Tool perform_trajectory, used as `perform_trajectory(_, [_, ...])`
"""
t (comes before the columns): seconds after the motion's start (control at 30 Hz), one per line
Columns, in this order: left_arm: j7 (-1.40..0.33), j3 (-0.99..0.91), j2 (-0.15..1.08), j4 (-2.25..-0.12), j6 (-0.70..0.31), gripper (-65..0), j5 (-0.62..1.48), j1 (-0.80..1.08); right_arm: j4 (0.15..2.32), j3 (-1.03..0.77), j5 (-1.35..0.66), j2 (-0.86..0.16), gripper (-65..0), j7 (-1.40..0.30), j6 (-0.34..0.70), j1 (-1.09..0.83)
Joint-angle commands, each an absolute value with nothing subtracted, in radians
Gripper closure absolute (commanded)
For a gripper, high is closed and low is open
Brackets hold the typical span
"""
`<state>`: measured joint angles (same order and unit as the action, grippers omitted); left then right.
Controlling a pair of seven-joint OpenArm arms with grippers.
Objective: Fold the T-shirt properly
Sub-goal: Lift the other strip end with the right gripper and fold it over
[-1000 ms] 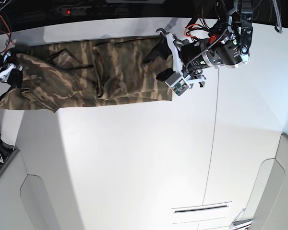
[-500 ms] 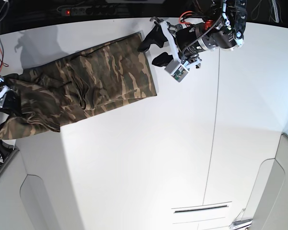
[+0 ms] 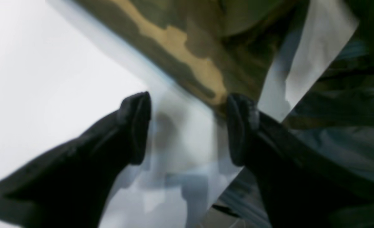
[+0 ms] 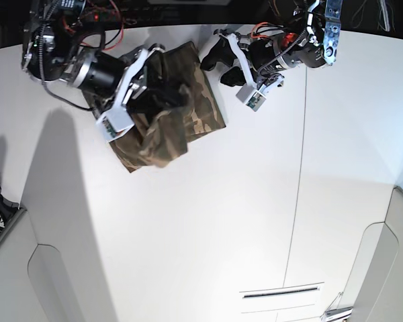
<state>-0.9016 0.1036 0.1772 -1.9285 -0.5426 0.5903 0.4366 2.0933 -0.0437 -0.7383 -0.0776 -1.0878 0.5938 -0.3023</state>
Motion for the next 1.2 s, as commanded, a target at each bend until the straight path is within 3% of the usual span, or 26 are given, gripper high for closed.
perform_trajectory(0.0, [-0.887,0.104,0.175,-1.944,-0.55,-38.9,0.609,0.432,2.104,0.002,-0.751,-0.08,-30.3,-1.046,0.599,-0.297])
perform_trajectory(0.03, [-0.887,0.104,0.175,-1.944,-0.55,-38.9,0.609,0.43,2.102,0.051,-0.739,-0.08,-37.5,-1.046,0.599,-0.294])
perform_trajectory(0.07, [-0.89,0.103,0.175,-1.944,-0.55,-38.9,0.609,0.429,2.102,0.098,-0.736,-0.08,-40.1,-1.046,0.599,-0.293])
perform_trajectory(0.27, [-0.949,0.103,0.175,-1.945,-0.55,-38.9,0.609,0.43,2.103,0.27,-0.736,-0.08,-40.1,-1.043,0.599,-0.286])
perform_trajectory(0.6, [-0.955,0.02,0.183,-2.048,-0.59,-38.8,0.618,0.489,2.12,0.179,-0.7,-0.081,-39.8,-1.048,0.599,-0.206])
perform_trajectory(0.67, [-0.955,-0.011,0.183,-2.089,-0.605,-38.8,0.634,0.506,2.12,0.12,-0.652,-0.081,-34.1,-1.047,0.599,-0.192])
perform_trajectory(0.8, [-0.955,-0.068,0.183,-2.144,-0.618,-38.8,0.671,0.535,2.12,-0.04,-0.623,-0.091,0.0,-1.051,0.598,-0.192])
perform_trajectory(0.9, [-0.954,-0.091,0.183,-2.146,-0.618,-37.4,0.68,0.535,2.12,-0.169,-0.633,-0.098,0.0,-1.051,0.597,-0.192])
perform_trajectory(1.03, [-0.953,-0.095,0.183,-2.146,-0.618,-27.1,0.681,0.535,2.112,-0.279,-0.671,-0.099,0.0,-1.066,0.595,-0.198])
perform_trajectory(1.17, [-0.946,-0.095,0.183,-2.146,-0.618,-21.7,0.684,0.532,2.064,-0.281,-0.727,-0.099,0.0,-1.085,0.596,-0.198])
